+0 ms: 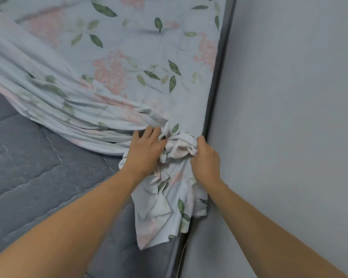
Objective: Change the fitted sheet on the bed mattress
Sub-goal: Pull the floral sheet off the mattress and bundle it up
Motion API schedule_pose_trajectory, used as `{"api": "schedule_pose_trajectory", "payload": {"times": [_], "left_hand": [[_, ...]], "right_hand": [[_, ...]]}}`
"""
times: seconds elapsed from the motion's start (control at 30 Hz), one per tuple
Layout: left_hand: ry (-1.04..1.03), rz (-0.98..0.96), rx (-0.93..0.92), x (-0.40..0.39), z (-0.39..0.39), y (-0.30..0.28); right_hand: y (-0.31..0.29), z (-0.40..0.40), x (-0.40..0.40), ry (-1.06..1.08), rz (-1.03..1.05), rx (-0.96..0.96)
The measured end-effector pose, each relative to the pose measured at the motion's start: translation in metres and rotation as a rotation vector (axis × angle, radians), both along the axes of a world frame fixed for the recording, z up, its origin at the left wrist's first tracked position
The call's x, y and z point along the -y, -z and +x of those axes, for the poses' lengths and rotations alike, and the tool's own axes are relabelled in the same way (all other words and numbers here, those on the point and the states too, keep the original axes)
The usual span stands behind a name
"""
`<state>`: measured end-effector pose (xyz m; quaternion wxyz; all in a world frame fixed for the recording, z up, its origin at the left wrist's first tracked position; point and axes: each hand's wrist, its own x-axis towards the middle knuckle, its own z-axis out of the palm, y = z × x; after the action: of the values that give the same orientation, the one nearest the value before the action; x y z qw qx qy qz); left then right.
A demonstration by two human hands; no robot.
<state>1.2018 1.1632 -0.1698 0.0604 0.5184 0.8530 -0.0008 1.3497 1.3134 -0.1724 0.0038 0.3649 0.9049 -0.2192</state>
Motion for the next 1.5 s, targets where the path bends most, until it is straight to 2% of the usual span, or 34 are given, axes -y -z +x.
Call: {"api": "schedule_pose_trajectory", "payload": {"times": [0.1,0.17,0.27,0.33,0.4,0.53,0.8,1.03,1.43,1.5], "left_hand": [[-0.012,0.097,-0.065,-0.04,-0.034,-0.025],[-0.039,0.073,-0.058,-0.062,-0.059,-0.041],[-0.094,-0.12,0.172,-0.07,-0.072,-0.031],[-0.1,-0.262,0.26,-0.063,-0.064,-0.006],[-0.112,-0.284,0.225,-0.062,-0.059,0.018],[-0.105,-0.308,0.191,-0.074,-0.068,0.045],[-0.138,-0.487,0.155,-0.09,-0.064,0.034],[-0.141,-0.496,0.164,-0.092,-0.065,0.035],[-0.136,-0.503,0.226,-0.09,-0.067,0.029],[-0.133,-0.456,0.217,-0.088,-0.07,0.026]], "right_hand": [[-0.028,-0.052,-0.042,0.041,0.094,-0.094],[-0.032,-0.067,-0.06,0.089,0.078,-0.119],[-0.015,-0.055,-0.06,0.014,-0.088,-0.09],[0.009,-0.036,-0.059,-0.1,-0.108,0.062],[0.033,-0.027,-0.062,-0.155,-0.131,0.13],[0.062,-0.03,-0.073,-0.206,-0.091,0.026],[0.069,-0.049,-0.047,-0.024,-0.273,-0.03],[0.065,-0.051,-0.048,0.007,-0.366,-0.055],[0.059,-0.047,-0.048,0.014,-0.322,-0.01],[0.051,-0.047,-0.052,0.027,-0.273,-0.004]]}}
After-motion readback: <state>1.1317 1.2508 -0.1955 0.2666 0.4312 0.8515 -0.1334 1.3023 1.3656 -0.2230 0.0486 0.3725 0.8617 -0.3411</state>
